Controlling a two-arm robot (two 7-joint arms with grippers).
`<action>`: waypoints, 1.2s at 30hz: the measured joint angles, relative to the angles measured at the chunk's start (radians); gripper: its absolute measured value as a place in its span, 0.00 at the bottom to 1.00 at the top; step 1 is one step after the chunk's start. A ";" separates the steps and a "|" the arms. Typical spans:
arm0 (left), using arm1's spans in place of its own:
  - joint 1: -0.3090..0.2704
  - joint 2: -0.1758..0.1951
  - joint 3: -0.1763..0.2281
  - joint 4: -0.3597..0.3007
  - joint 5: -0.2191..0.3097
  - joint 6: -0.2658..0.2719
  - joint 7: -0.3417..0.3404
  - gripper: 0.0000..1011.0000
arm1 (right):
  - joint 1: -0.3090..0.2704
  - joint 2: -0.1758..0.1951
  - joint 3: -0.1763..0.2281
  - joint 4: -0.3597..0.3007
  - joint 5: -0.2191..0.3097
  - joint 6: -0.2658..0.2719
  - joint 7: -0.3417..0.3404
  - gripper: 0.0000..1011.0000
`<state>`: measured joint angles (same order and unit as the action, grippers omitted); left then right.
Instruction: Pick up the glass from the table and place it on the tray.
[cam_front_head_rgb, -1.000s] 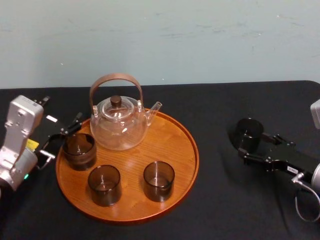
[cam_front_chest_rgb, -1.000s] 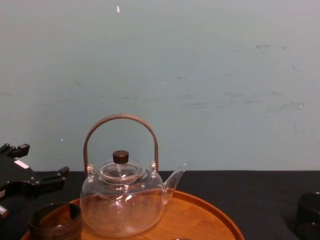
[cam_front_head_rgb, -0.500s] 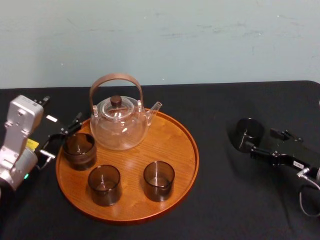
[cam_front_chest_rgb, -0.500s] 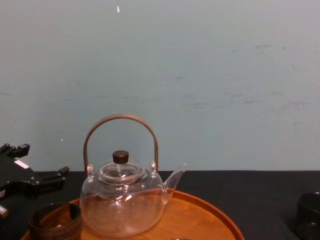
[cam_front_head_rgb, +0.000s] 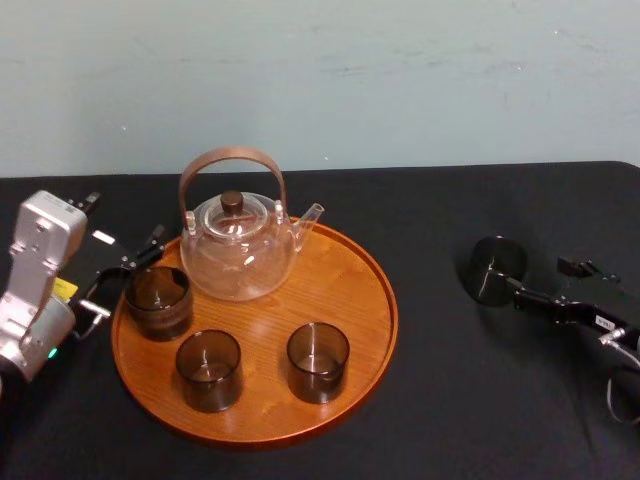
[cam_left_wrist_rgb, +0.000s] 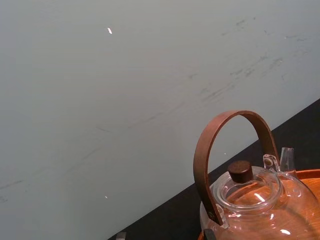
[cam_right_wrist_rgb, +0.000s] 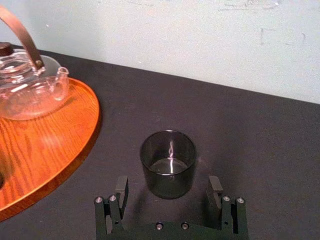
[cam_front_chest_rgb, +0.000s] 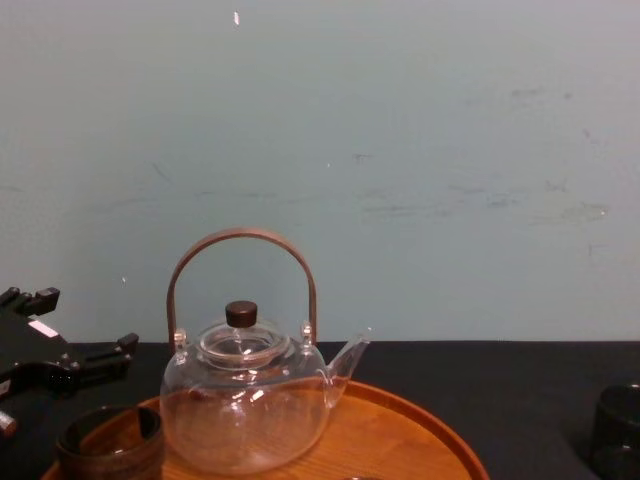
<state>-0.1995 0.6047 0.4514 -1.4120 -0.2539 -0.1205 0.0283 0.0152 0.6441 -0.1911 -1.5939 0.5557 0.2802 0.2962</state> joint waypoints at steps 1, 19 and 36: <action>0.000 0.000 0.000 0.000 0.000 0.000 0.000 0.99 | 0.006 -0.004 0.000 0.007 -0.003 0.005 -0.002 0.99; 0.000 0.000 0.000 0.000 0.000 0.000 0.000 0.99 | 0.115 -0.060 -0.058 0.099 -0.078 0.035 0.014 0.99; 0.000 0.000 0.000 0.000 0.000 0.000 0.000 0.99 | 0.195 -0.113 -0.082 0.183 -0.127 0.051 0.030 0.99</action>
<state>-0.1995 0.6047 0.4514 -1.4119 -0.2539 -0.1205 0.0283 0.2102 0.5312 -0.2728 -1.4113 0.4289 0.3313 0.3266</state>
